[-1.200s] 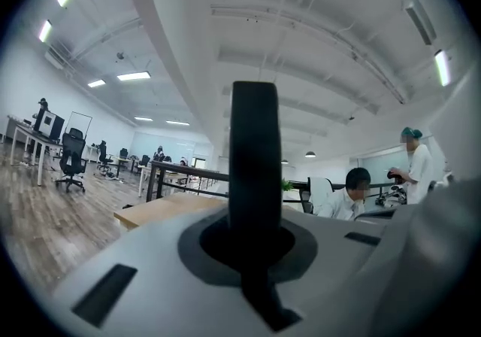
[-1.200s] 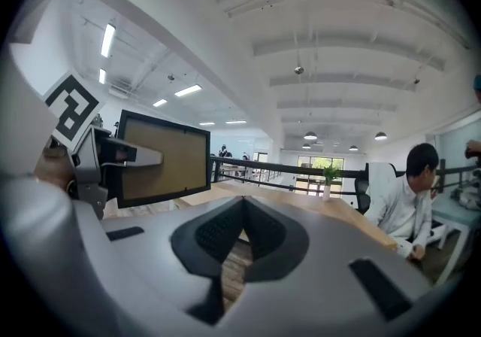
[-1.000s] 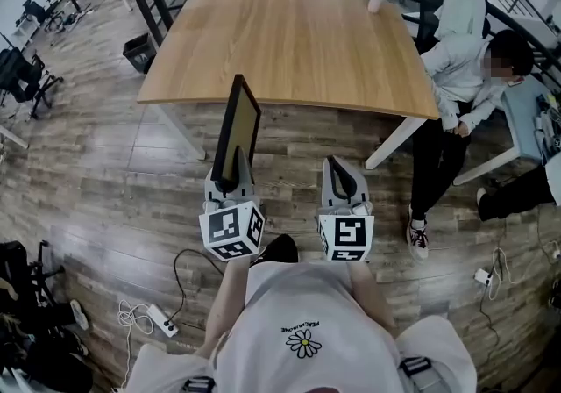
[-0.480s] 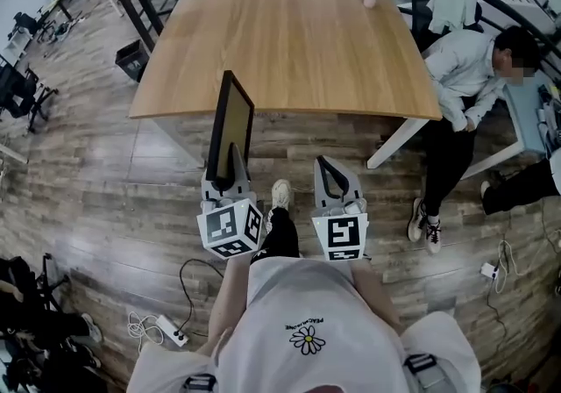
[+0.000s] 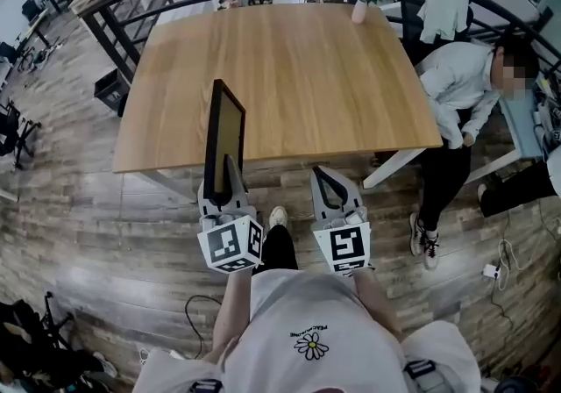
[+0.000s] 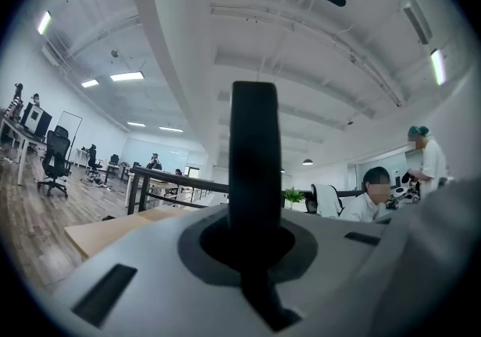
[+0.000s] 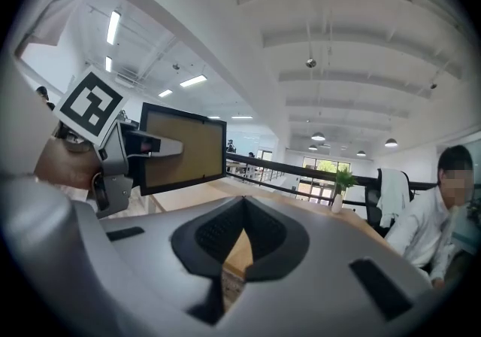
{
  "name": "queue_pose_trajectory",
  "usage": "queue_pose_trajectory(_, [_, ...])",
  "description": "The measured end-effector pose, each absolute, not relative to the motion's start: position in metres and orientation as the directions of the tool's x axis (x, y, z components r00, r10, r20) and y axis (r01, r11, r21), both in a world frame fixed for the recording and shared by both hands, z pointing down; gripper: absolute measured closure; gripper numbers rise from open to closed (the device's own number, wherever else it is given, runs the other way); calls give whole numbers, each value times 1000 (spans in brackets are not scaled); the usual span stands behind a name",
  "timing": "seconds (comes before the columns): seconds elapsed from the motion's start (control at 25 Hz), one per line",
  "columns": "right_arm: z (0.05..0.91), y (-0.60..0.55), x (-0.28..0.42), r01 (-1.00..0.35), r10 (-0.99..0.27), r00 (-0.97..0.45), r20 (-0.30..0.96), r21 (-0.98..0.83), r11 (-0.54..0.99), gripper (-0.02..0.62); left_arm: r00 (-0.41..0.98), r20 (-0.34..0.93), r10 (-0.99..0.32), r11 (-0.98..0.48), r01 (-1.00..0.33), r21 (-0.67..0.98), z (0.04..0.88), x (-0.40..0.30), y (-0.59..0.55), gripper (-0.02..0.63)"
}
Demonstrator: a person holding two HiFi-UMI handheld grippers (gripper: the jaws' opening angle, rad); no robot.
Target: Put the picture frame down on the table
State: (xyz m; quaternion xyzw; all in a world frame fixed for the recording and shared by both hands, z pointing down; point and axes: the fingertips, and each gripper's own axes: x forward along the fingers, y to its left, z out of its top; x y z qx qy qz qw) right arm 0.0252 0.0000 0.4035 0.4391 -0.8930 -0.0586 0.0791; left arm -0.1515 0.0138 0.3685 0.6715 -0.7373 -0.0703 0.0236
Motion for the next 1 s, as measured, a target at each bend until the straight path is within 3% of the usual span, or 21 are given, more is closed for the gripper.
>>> queue_pose_trajectory(0.44, [380,-162,-19,-815,-834,-541,108,179,552,594,-61,-83,-995,51,-992,114,342,-207,-141,583])
queue_pose_trajectory(1.0, [365,-264,-22,-851,-864,-499,71,149,504,594,-102,-24,-995,100,-993,66,338,-228,-222,583])
